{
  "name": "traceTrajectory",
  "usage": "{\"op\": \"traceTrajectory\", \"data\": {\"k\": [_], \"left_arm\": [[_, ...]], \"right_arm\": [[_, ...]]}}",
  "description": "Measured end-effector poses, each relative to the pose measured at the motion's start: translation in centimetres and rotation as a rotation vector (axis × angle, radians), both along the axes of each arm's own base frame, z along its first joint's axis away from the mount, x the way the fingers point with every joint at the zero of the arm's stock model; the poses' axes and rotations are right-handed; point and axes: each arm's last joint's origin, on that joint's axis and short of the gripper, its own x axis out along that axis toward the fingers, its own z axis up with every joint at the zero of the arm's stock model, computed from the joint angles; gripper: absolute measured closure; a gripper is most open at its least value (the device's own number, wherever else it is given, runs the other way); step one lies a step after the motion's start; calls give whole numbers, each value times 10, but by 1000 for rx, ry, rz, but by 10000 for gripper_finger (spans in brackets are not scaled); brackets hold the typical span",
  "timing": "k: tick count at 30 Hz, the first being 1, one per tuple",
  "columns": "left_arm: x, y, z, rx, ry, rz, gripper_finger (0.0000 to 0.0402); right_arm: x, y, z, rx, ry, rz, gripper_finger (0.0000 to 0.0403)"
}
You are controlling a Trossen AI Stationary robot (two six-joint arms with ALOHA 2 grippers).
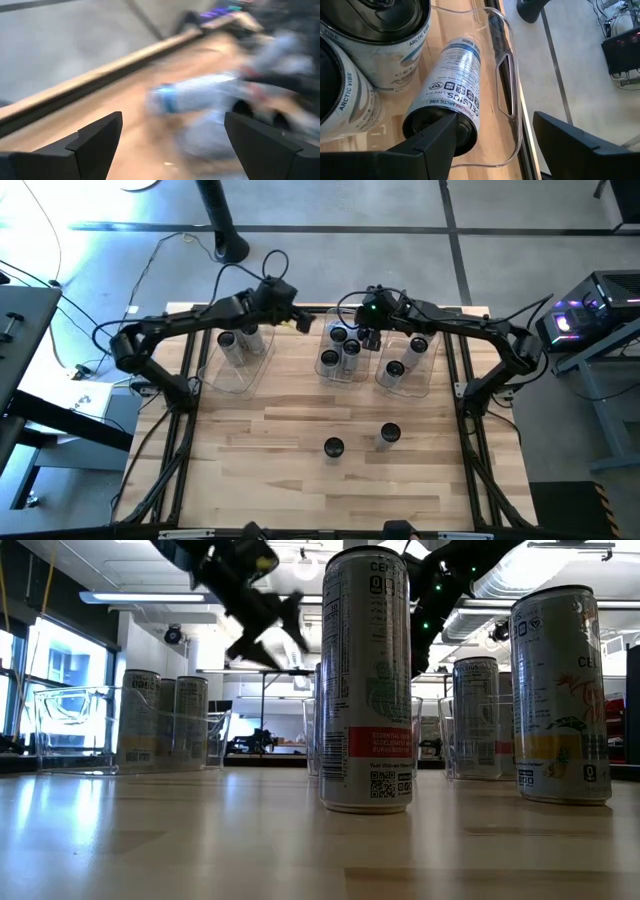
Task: Sort soda cans
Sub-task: Adjust the white-blue soda can in the top center transparent bin
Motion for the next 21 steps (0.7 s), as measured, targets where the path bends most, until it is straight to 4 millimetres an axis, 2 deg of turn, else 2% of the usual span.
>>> {"op": "traceTrajectory", "data": {"k": [3,6,9,14,15,17,21], "left_arm": [[-2,11,-8,24,48,76,74],[0,21,-18,23,73,87,118],[5,29,-26,4,74,78,198],[21,39,-5,100,46,23,372],[24,42,-3,126,45,20,385],[29,51,-3,148,64,35,387],[33,75,-30,19,69,27,399]], "right_arm": [[0,0,0,3,-2,3,151],[0,0,0,4,-2,4,151],[0,0,0,5,-3,4,151],[0,0,0,5,-3,4,151],[0,0,0,5,-3,4,151],[0,0,0,5,-3,5,151],[0,0,0,6,-3,6,151]]}}
